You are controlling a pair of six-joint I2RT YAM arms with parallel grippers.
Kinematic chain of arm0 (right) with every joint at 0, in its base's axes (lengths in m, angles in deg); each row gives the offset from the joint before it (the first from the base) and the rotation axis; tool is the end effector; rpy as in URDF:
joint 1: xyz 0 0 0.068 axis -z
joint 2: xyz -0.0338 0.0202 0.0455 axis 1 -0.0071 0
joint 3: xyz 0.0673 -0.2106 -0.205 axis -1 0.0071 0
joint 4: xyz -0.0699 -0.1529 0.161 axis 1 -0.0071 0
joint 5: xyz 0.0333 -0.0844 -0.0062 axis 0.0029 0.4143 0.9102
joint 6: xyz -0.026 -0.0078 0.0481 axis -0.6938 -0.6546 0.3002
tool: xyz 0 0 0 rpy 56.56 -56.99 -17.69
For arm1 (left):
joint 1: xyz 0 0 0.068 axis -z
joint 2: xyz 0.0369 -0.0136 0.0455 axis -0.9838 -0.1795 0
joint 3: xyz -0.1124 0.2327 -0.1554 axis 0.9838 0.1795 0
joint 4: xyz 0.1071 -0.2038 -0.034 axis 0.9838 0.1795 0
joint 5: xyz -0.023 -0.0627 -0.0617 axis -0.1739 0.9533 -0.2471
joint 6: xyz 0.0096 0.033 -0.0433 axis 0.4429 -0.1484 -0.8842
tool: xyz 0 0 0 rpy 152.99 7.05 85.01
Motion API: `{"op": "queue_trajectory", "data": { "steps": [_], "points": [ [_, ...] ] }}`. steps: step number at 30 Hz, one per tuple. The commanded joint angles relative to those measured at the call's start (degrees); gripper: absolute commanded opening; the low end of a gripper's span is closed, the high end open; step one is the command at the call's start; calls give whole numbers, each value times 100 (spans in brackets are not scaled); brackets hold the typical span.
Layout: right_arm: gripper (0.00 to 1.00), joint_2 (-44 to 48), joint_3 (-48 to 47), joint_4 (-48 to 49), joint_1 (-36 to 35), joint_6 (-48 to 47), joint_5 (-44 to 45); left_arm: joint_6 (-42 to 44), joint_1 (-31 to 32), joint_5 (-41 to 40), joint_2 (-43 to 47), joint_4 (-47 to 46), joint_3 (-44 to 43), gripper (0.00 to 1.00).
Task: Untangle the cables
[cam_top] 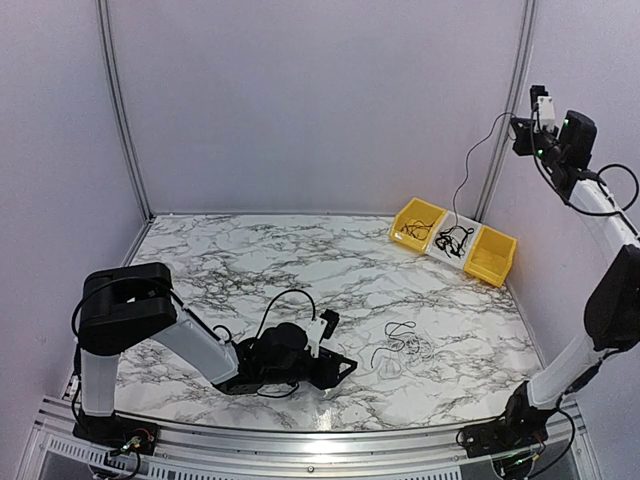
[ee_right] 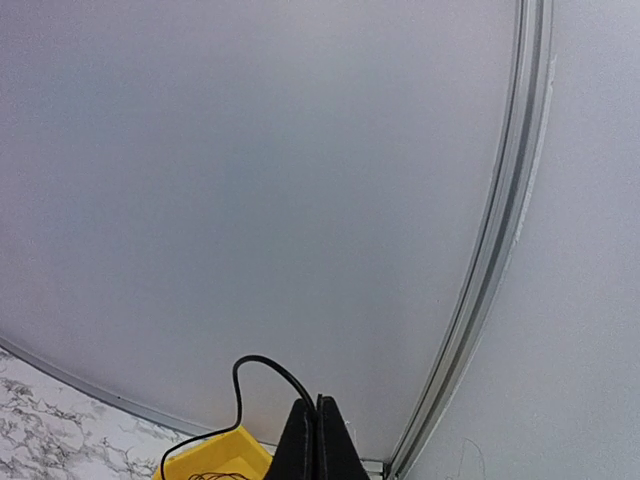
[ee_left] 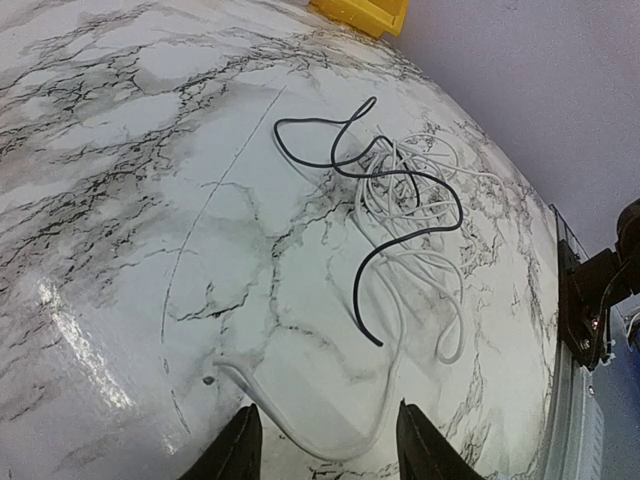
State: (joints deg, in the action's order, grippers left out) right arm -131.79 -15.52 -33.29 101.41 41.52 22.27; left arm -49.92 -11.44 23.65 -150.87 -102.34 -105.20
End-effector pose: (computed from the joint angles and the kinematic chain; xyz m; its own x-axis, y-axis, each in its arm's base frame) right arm 0.3237 -0.0537 0.4844 0.1138 -0.0962 -0.9888 -0.1545 0.9815 -0.1132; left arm 0.1474 -0.3683 0.1532 -0.6081 0.0458 -0.7925 0.7081 0.4826 -0.5154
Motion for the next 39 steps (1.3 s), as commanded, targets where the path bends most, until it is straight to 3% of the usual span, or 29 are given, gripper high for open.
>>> {"op": "queue_trajectory", "data": {
  "steps": [1,8,18,26,33,39],
  "points": [
    [0,149,242,136,21,-73,132,8,-29,32,-113,196,-86,48],
    [0,-90,237,250,23,-297,555,7,-37,185,-140,215,-112,48],
    [0,-985,-1073,-24,64,-425,955,-18,-59,201,-181,257,-157,48],
    [0,-1252,-1236,-6,196,-480,1443,-36,-81,244,-198,266,-157,48],
    [0,-1196,-1477,-332,375,-151,677,-36,-107,289,-243,275,-194,48],
    [0,-1194,-1887,-141,374,-57,1043,-42,-125,383,-300,351,-300,48]
  ]
}}
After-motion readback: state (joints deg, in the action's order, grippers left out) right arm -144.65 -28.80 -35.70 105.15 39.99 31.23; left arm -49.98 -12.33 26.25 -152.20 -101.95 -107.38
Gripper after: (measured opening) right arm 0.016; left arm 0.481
